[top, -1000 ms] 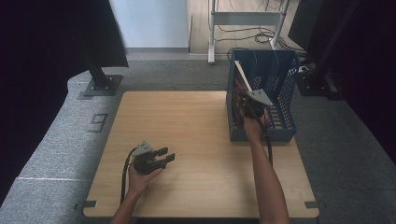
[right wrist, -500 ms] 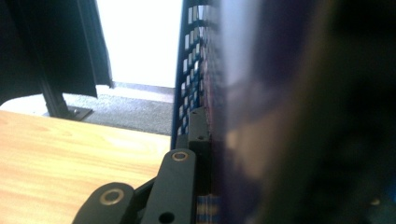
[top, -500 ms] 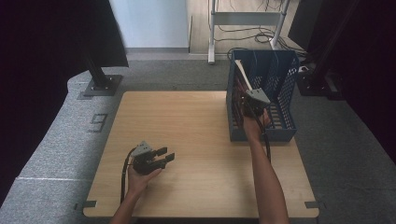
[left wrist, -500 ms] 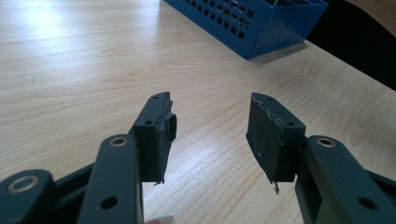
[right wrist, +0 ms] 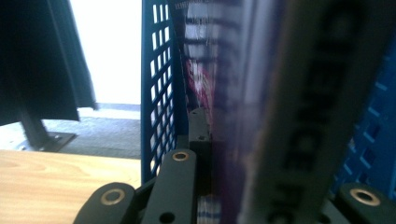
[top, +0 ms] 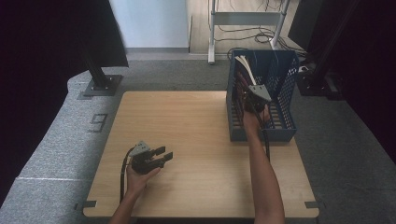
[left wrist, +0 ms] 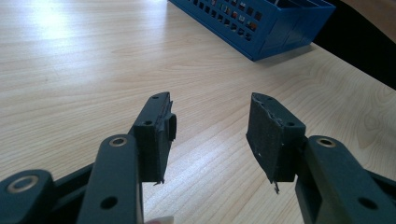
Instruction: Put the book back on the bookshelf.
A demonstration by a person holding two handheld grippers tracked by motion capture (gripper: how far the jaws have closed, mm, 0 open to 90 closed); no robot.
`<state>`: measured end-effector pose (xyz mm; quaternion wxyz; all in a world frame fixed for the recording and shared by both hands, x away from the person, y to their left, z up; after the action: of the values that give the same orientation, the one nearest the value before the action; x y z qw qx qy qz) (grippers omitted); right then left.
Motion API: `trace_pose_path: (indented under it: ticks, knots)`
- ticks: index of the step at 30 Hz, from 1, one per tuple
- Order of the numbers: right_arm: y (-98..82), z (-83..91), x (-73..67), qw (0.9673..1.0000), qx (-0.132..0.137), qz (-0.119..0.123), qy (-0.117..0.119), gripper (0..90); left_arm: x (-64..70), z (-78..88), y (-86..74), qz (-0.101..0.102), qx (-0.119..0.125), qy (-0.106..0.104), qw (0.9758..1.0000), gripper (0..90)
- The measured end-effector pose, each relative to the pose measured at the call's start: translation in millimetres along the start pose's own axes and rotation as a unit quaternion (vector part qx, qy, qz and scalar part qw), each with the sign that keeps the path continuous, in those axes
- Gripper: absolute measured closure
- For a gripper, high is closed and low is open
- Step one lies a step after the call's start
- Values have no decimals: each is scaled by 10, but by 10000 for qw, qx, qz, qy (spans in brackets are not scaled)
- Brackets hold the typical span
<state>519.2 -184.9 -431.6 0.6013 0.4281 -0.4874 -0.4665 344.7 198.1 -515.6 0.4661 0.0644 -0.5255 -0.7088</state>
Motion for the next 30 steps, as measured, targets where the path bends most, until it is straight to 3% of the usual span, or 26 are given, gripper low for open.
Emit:
trace_pose_path:
  ticks: [4, 9, 16, 30]
  knots:
    - [-6, -73, -31, 9999, 28, -121, -51, 818, -1, 14, 8, 11, 11, 1, 10000, 497]
    - [-35, -115, -87, 9999, 97, -87, 1, 817, 3, 40, 25, -1, 58, -3, 10000, 498]
    - [-25, -87, -281, 9987, 156, 223, 420, 765, -10, 61, 30, 20, 65, 10, 10000, 498]
    - [-59, 2, -217, 9960, 72, 203, 869, 595, 8, 64, 26, -5, 24, -22, 10000, 498]
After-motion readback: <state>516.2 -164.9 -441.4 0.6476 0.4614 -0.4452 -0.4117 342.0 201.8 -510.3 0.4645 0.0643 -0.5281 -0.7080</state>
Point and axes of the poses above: each handheld gripper's, and its own axes: z roughly backward along the jaws, y roughly out of its top, x roughly to its right, the point moved 2 cm from there along -z, roughly forward along the jaws, and after that the axes turned 11 degrees about z, right-handed, at the moved point
